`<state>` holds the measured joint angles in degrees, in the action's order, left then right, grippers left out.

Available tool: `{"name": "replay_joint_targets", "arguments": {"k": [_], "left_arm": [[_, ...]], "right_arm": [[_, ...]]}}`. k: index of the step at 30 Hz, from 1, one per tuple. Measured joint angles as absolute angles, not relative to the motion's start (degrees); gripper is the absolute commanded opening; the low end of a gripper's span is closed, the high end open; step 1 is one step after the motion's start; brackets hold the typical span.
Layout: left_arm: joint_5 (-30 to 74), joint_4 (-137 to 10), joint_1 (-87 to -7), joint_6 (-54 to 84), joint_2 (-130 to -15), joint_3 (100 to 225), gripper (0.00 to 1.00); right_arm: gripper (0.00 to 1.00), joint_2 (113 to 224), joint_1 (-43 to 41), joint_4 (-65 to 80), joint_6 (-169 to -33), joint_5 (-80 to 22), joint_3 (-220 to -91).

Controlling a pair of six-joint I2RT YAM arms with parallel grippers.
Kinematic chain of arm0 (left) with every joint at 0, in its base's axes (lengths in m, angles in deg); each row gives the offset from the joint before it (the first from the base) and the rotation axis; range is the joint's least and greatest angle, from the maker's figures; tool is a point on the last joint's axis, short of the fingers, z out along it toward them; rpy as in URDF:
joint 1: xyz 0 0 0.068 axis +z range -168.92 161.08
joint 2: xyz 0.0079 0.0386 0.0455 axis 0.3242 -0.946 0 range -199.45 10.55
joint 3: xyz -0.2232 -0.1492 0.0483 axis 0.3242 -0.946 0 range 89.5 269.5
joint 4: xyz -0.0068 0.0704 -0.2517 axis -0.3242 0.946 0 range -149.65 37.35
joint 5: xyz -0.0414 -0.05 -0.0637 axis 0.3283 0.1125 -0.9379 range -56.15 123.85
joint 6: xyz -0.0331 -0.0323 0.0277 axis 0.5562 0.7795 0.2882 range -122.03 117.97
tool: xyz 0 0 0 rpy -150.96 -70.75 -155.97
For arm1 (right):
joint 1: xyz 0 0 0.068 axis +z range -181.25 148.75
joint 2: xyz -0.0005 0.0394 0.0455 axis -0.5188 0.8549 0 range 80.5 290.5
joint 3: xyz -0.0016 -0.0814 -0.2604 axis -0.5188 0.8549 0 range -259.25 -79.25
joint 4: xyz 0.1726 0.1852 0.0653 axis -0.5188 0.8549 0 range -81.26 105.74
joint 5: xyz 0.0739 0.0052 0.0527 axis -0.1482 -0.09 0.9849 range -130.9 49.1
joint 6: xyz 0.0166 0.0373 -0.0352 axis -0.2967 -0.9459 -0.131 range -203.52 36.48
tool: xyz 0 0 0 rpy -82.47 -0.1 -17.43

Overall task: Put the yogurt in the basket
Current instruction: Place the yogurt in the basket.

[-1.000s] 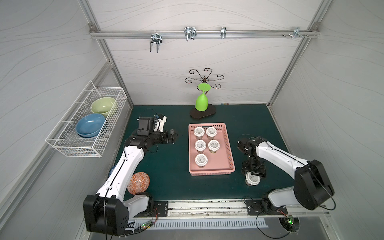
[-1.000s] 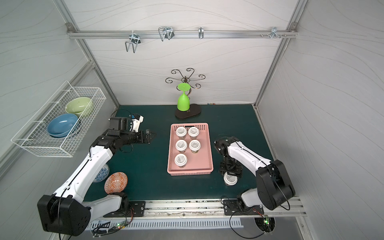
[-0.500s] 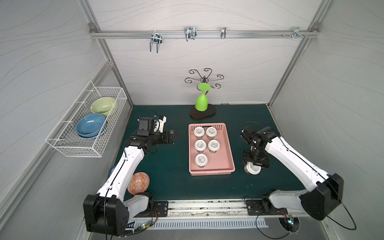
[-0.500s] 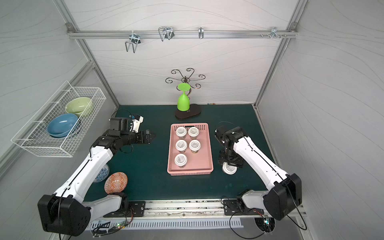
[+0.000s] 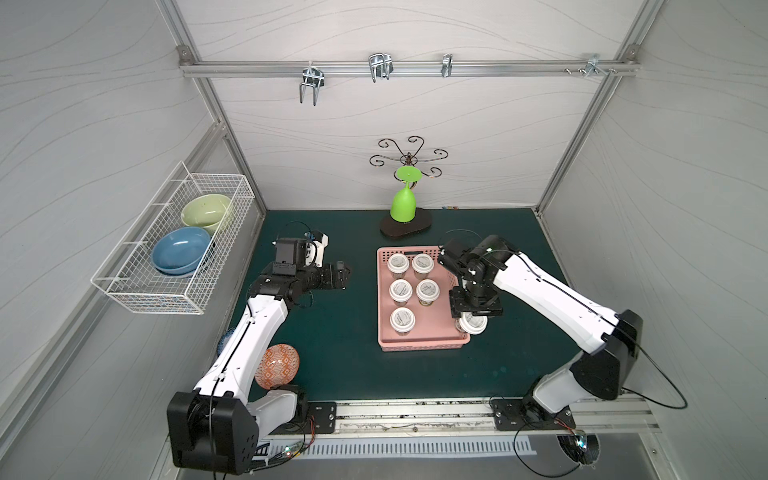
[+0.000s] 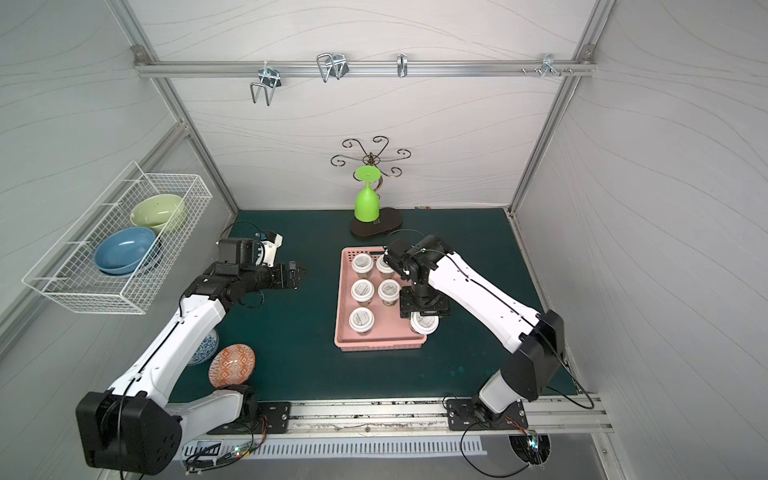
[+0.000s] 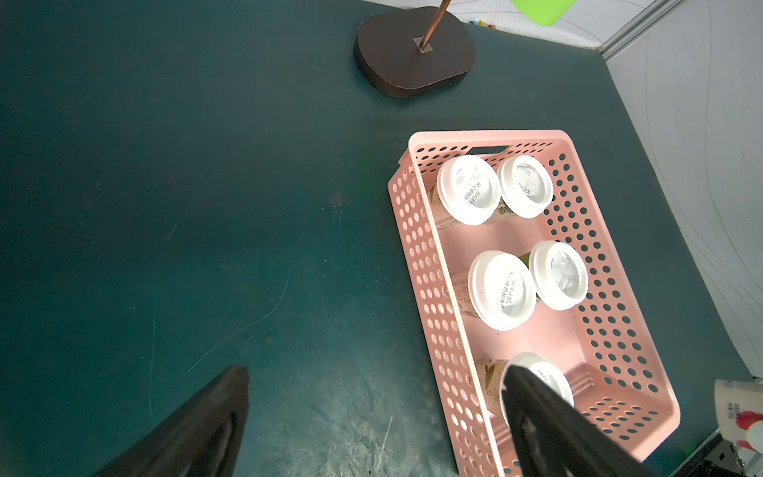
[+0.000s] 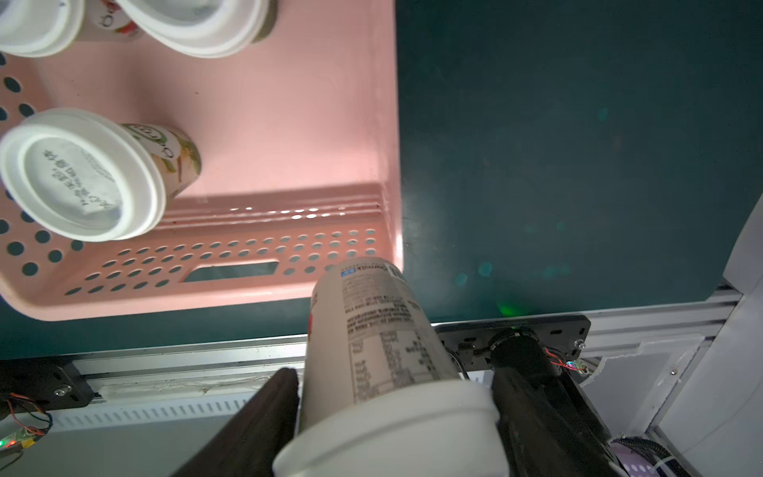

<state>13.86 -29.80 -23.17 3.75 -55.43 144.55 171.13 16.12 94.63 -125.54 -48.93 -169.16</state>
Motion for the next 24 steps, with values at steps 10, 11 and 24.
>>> {"name": "replay_joint_targets", "arguments": {"k": [10, 11, 24], "left_arm": [[14.02, -30.85, -21.86, 3.54, -54.95, 143.04, 0.99], [14.08, -30.94, -21.71, 3.54, -54.84, 142.91, 0.99], [14.19, -31.16, -21.31, 3.14, -54.69, 142.71, 0.99]], "right_arm": [[0.75, 183.30, 19.69, 89.71, -121.37, -48.32, -173.05], [0.76, 184.39, 19.90, 88.99, -121.13, -48.32, -173.05], [0.79, 193.64, 20.71, 83.46, -118.42, -49.09, -173.49]]}}
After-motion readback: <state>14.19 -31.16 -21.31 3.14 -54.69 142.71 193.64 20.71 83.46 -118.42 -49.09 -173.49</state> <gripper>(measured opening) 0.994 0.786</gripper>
